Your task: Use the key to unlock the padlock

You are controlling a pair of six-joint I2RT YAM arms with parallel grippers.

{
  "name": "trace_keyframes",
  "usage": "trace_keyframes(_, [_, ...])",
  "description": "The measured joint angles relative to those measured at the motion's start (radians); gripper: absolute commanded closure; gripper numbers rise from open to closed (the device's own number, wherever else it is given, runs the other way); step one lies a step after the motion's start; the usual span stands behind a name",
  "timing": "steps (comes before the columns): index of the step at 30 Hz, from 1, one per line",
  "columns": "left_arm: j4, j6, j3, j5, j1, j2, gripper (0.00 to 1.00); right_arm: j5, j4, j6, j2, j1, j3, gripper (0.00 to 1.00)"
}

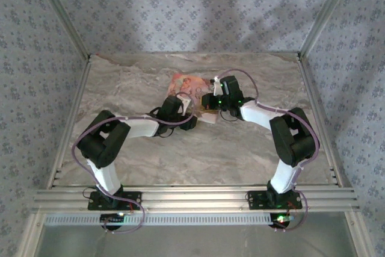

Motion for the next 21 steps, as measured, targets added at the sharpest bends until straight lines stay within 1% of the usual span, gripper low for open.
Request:
trace_keyframes(11, [-0.042, -0.034, 0.035, -0.036, -0.006, 0.011, 0.65, 0.0, 0.0, 0.0, 0.0, 0.005, 0.0, 1.0])
trace_keyframes(17, [-0.071, -0.052, 0.056, -0.053, -0.008, 0.015, 0.73, 0.0, 0.002, 0.0, 0.0, 0.006, 0.0, 1.0])
trace_keyframes(21, [-0.079, -0.063, 0.062, -0.056, -0.011, 0.015, 0.75, 0.0, 0.013, 0.0, -0.002, 0.007, -0.007, 1.0])
